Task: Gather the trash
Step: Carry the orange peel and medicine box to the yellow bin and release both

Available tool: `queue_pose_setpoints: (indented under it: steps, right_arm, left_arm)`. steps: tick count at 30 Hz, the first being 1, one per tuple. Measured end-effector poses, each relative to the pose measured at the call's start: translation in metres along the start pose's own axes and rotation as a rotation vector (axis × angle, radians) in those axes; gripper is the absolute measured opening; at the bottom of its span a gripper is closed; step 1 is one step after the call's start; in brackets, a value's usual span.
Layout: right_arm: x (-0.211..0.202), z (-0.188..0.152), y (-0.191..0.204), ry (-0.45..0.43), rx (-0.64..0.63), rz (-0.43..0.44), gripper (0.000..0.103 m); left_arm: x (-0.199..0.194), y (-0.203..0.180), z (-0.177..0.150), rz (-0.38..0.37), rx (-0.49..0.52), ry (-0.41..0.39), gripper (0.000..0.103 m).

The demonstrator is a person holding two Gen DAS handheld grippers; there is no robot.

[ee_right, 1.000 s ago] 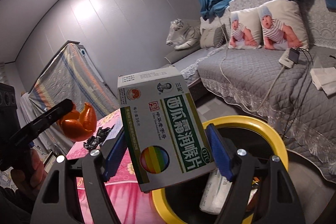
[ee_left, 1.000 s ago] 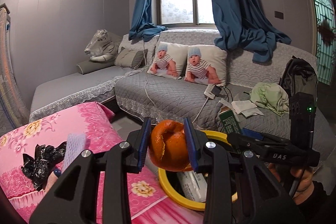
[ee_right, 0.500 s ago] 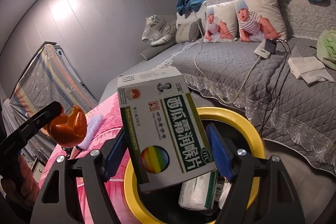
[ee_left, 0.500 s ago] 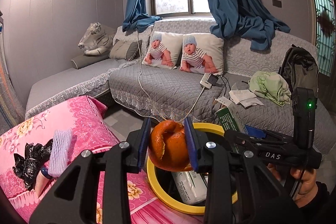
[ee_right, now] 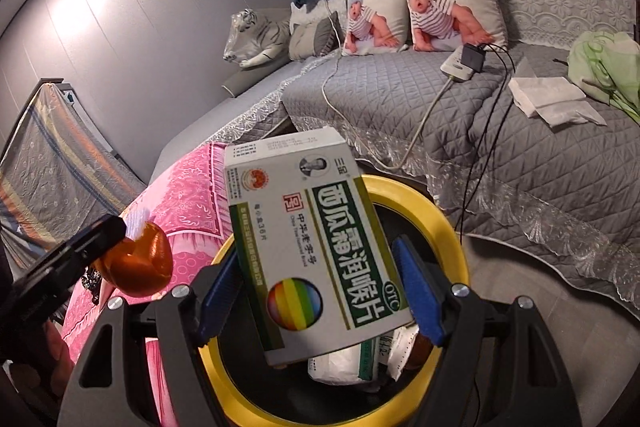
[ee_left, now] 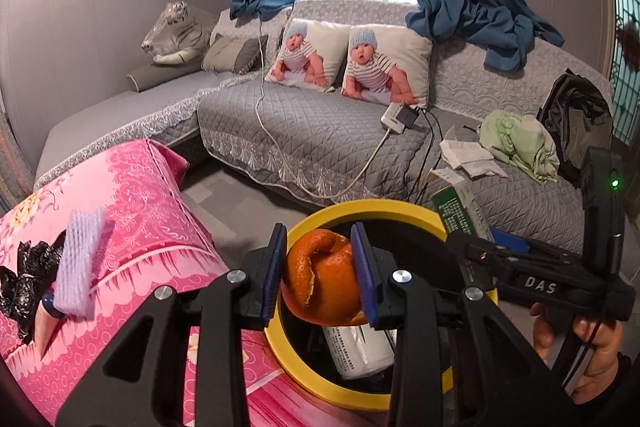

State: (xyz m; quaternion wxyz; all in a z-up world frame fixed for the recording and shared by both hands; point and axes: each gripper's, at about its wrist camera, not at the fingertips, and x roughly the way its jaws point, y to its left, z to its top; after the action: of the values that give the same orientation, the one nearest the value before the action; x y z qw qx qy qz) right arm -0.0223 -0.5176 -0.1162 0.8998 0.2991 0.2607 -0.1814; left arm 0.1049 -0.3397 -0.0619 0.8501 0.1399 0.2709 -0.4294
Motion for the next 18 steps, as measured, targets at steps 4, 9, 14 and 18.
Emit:
queue_pose_setpoints:
  steps: [4, 9, 14, 18]
  right_arm:
    - [0.006, -0.001, -0.006, 0.026, 0.024, -0.023, 0.071]
    - [0.011, -0.002, -0.012, 0.052, 0.063, -0.042, 0.079]
    - [0.006, 0.002, -0.018, 0.035, 0.102, -0.078, 0.091]
    - [0.005, 0.004, -0.014, 0.038, 0.108, -0.031, 0.091]
  left_arm:
    - [0.018, 0.007, -0.006, -0.016, -0.027, 0.050, 0.031]
    - [0.031, 0.017, -0.015, -0.013, -0.059, 0.085, 0.041]
    - [0.013, 0.045, -0.016, 0.009, -0.156, 0.036, 0.086]
    - [-0.002, 0.062, -0.017, 0.053, -0.165, 0.002, 0.089]
